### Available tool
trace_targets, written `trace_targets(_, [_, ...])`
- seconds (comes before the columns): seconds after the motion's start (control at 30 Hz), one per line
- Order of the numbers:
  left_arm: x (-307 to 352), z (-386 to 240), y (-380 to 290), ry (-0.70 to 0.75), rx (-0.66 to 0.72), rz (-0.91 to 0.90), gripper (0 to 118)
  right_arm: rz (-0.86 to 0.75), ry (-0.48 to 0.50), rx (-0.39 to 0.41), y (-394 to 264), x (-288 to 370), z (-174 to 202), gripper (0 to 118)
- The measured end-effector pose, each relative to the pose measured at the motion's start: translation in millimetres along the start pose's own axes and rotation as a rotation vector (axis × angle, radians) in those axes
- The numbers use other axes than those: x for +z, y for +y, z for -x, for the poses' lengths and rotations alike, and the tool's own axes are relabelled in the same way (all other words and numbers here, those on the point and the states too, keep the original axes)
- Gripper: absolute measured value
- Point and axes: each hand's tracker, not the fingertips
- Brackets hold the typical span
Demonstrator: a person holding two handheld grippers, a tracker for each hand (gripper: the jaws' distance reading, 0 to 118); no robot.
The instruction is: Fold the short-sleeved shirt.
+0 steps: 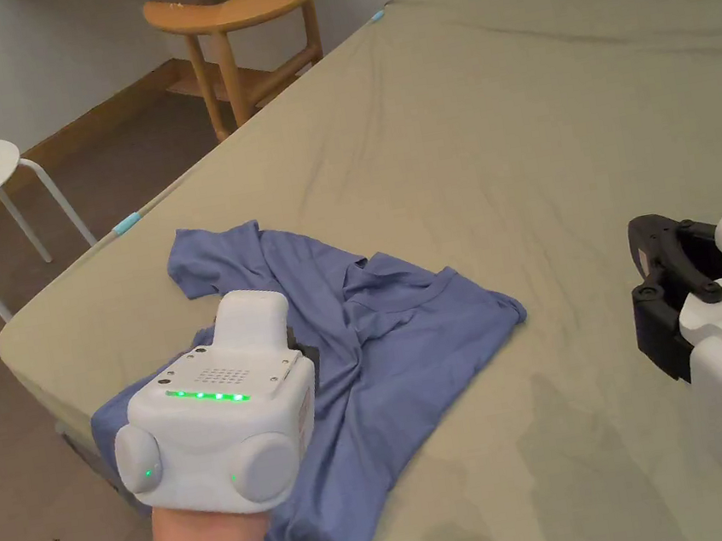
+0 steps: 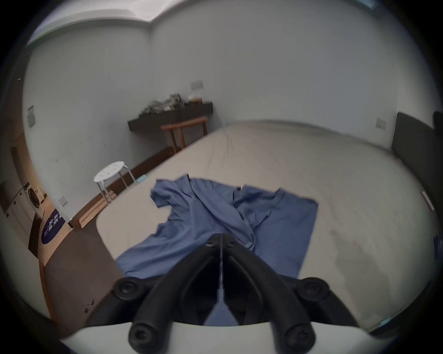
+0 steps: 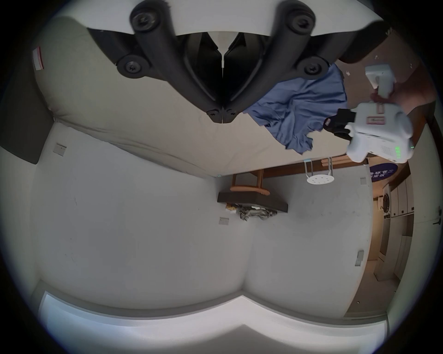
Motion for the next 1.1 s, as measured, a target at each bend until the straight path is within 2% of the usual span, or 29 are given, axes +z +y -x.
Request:
trace_targets(0.03, [-21, -1, 2, 0.01, -0.021, 0.038, 34, 0.016, -0.009, 0.002, -2, -4, -3, 2])
trace_targets(0.1, [-53, -3, 4, -0.024, -0.032, 0.091, 118, 0.034, -0.025, -0.001, -6, -12, -10, 2])
trace_targets(0.13, [-67, -1, 1, -0.006, 0.025, 0.133, 112, 0.043, -0.034, -0.005, -8, -16, -13, 2])
trace_targets(0.17, [-81, -3, 3, -0.028, -0.005, 0.05, 113, 0.05, -0.043, -0.008, -10, -20, -15, 2])
trace_targets(0.2, [-96, -6, 4, -0.024, -0.011, 0.089, 118, 0.057, -0.053, -0.012, -11, -24, -18, 2])
trace_targets(0.37, [-149, -10, 0, 0.003, -0.011, 0.248, 118, 0.095, -0.077, -0.04, -21, -38, -27, 2])
trace_targets(0.5, [-180, -4, -8, 0.003, 0.04, 0.358, 118, 0.121, -0.083, -0.041, -28, -44, -31, 2])
trace_targets(0.57, [-188, 1, -10, -0.049, 0.12, 0.378, 118, 0.133, -0.085, -0.041, -32, -46, -32, 2])
trace_targets(0.67, [-182, 3, -2, -0.007, 0.06, 0.338, 117, 0.145, -0.09, -0.047, -36, -48, -33, 2])
trace_targets(0.7, [-179, 2, 0, -0.023, 0.047, 0.335, 114, 0.147, -0.09, -0.052, -37, -49, -34, 2])
trace_targets(0.73, [-174, -1, -3, -0.103, 0.08, 0.408, 106, 0.15, -0.089, -0.059, -38, -50, -34, 2])
trace_targets(0.77, [-165, -4, 1, -0.114, 0.075, 0.388, 94, 0.152, -0.087, -0.065, -38, -50, -34, 2])
trace_targets(0.87, [-155, -7, 6, -0.039, 0.016, 0.298, 15, 0.154, -0.086, -0.079, -39, -51, -34, 2])
trace_targets(0.9, [-156, -3, 3, -0.04, 0.032, 0.298, 6, 0.153, -0.085, -0.081, -38, -50, -34, 2])
trace_targets(0.97, [-154, 5, -3, -0.083, 0.115, 0.289, 6, 0.15, -0.083, -0.082, -36, -45, -33, 2])
trace_targets(1.1, [-129, 9, 2, -0.109, 0.109, 0.14, 6, 0.131, -0.095, -0.077, -31, -32, -36, 2])
